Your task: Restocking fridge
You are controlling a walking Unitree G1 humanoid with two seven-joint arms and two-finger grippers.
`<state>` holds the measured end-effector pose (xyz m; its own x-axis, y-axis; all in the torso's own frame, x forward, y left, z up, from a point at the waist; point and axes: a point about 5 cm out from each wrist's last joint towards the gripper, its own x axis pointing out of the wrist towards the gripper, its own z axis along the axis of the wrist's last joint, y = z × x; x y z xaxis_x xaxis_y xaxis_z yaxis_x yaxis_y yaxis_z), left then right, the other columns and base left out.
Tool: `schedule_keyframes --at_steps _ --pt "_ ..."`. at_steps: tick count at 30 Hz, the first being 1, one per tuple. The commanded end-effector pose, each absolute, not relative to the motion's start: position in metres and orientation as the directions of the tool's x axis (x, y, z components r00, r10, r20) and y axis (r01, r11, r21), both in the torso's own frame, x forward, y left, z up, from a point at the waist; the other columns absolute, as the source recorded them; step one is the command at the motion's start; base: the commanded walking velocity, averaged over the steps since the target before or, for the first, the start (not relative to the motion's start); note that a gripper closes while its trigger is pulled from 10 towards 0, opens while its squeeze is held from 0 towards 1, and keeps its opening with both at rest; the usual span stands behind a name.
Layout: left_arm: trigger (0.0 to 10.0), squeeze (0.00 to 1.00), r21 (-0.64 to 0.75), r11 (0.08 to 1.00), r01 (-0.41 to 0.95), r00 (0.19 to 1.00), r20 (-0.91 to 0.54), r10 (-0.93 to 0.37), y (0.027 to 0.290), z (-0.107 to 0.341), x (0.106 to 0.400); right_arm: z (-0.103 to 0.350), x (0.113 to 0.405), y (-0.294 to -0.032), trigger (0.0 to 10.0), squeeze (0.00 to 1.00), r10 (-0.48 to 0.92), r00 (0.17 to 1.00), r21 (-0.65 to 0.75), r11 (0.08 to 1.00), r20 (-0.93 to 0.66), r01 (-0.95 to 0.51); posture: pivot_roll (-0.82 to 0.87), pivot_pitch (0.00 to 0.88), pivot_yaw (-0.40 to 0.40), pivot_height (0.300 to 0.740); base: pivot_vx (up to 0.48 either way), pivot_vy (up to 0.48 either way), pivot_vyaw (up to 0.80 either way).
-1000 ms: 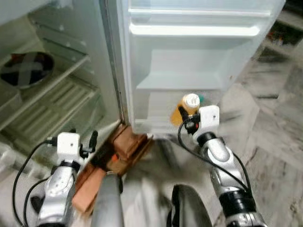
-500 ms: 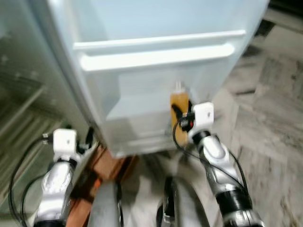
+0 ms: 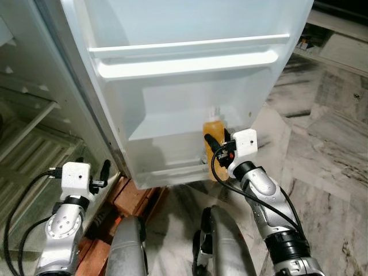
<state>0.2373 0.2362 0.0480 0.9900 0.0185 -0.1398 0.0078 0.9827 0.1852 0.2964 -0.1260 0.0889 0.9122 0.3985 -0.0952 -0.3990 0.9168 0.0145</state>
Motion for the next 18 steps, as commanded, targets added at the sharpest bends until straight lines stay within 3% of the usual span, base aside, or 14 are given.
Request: schedule_keyframes --at_steps 1,4,9,18 --pt "10.0 0.00 0.193 0.981 0.013 0.987 -0.162 0.018 0.241 0.045 0.234 0.089 0.294 -0.124 10.0 0.00 0.420 0.901 0.022 0.907 -0.112 -0.420 0.09 0.149 -0.024 0.623 0.000 0.000 0.00" --pt "10.0 0.00 0.209 0.977 0.040 0.984 -0.175 -0.003 0.243 0.045 0.235 0.087 0.291 -0.123 10.0 0.00 0.453 0.881 0.030 0.891 -0.137 -0.453 0.09 0.153 -0.028 0.623 0.000 0.000 0.00" --pt "10.0 0.00 0.092 0.995 -0.035 0.985 -0.168 0.050 0.246 0.048 0.235 0.072 0.284 -0.116 10.0 0.00 0.521 0.811 0.076 0.850 -0.267 -0.521 0.10 0.160 -0.034 0.623 0.000 0.000 0.00" --pt "10.0 0.00 0.092 0.995 -0.050 0.990 -0.130 0.062 0.234 0.055 0.231 0.075 0.294 -0.111 10.0 0.00 0.550 0.800 -0.009 0.823 -0.241 -0.568 0.13 0.186 -0.045 0.589 0.000 0.000 0.00"
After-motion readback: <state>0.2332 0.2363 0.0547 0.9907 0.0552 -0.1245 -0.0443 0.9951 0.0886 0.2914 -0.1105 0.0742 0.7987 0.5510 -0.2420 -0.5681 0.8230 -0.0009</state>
